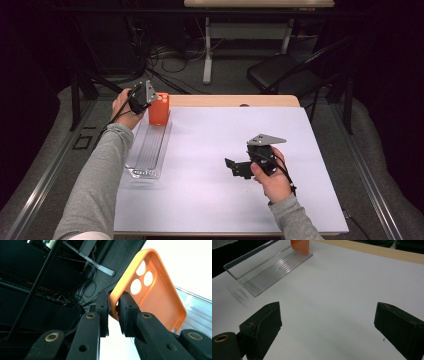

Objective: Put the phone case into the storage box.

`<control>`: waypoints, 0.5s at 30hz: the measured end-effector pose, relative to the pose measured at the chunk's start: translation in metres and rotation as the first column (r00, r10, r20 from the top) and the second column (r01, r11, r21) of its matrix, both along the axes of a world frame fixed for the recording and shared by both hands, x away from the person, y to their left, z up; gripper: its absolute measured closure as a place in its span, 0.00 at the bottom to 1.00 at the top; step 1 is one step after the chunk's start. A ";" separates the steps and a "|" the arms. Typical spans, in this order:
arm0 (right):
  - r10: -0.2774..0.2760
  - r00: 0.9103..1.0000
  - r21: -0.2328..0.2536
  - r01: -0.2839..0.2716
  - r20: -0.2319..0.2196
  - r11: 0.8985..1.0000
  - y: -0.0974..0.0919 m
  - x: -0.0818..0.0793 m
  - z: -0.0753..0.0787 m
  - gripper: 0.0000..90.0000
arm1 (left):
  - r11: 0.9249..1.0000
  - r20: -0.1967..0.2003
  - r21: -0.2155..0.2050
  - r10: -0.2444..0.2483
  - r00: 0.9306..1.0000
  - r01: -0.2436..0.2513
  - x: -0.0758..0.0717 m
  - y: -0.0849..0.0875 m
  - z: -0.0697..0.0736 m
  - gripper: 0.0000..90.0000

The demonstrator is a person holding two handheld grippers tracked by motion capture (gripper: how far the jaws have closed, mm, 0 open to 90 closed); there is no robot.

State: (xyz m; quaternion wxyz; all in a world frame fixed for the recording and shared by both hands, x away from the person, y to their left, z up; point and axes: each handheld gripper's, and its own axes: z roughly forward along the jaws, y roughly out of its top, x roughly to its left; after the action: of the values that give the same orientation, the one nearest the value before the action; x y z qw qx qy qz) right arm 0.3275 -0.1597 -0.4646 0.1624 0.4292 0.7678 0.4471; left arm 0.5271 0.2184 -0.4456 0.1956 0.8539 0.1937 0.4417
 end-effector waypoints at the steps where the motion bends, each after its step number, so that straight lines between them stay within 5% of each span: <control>1: 0.000 1.000 0.001 0.000 -0.002 1.000 0.000 0.000 0.000 0.08 | 1.000 0.000 0.000 0.002 1.000 -0.002 0.000 0.000 0.000 0.88; 15: -0.001 1.000 0.003 0.001 -0.005 1.000 0.000 0.001 -0.002 0.08 | 0.999 -0.031 -0.007 0.051 0.998 -0.051 0.005 0.016 -0.004 0.85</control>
State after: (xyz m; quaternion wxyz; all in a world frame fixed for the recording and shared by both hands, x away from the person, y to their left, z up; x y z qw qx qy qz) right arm 0.3282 -0.1593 -0.4663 0.1602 0.4309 0.7674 0.4470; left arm 0.5319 0.2348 -0.4495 0.1847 0.8545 0.2203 0.4326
